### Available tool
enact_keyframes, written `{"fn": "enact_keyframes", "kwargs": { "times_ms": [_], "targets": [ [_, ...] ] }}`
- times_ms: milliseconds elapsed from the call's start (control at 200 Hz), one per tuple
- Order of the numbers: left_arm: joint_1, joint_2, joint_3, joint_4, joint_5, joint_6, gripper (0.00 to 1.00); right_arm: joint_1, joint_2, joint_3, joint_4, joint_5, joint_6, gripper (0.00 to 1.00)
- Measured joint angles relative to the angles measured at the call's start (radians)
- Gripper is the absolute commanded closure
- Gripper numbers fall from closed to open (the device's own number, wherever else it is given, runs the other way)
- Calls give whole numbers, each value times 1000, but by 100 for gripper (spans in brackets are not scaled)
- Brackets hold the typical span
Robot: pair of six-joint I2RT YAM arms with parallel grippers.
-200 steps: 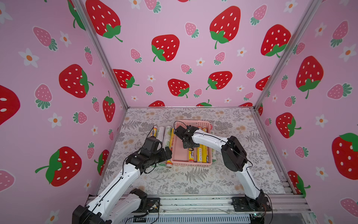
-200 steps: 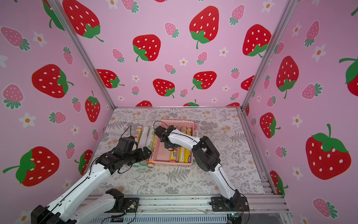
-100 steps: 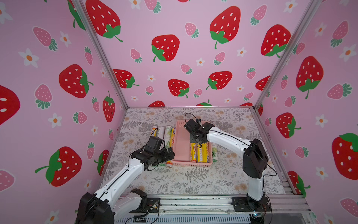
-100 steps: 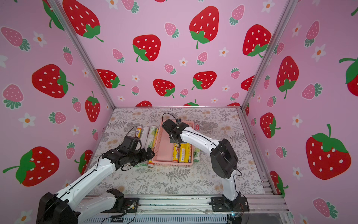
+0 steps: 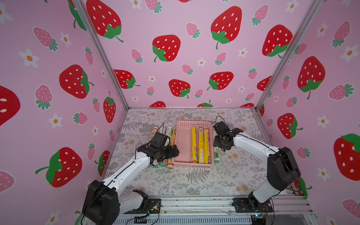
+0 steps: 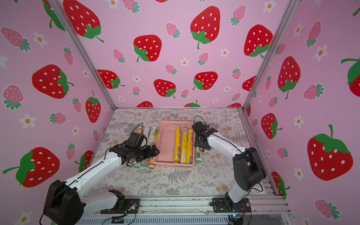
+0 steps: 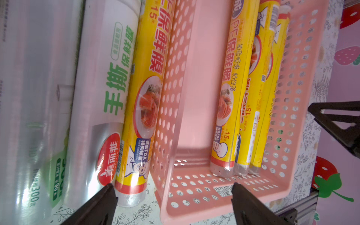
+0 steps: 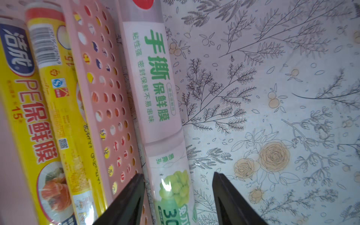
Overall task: Put the plastic wrap into the basket
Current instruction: Place the plastic wrap in the basket, then pick up the plastic wrap from the center of the board.
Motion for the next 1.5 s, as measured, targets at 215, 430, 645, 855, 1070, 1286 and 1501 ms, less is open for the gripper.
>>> {"fn": "enact_keyframes", "kwargs": {
  "times_ms": [215, 430, 645, 855, 1070, 1286, 1501],
  "targets": [
    [0, -14, 0, -3, -26, 0, 3, -16, 80, -1, 76, -44, -31, 38],
    [-2, -14, 0, -8, -34, 0, 3, -30, 132, -1, 129, -66, -36, 38],
    [-14, -6, 1, -8, -34, -1, 3, -37, 154, -17, 153, -48, -31, 38],
    [-24, -1, 1, -8, -61, -2, 3, -37, 154, -32, 160, -20, -26, 41],
    [-27, -5, 6, -17, -80, -3, 3, -41, 146, -50, 160, 23, -9, 38],
    [-29, -33, 11, -31, -102, -3, 3, -53, 142, -75, 119, 57, -7, 37],
    [-22, -74, 37, -84, -179, 21, 0, -60, 145, -81, 111, 56, -9, 50]
  ]
}}
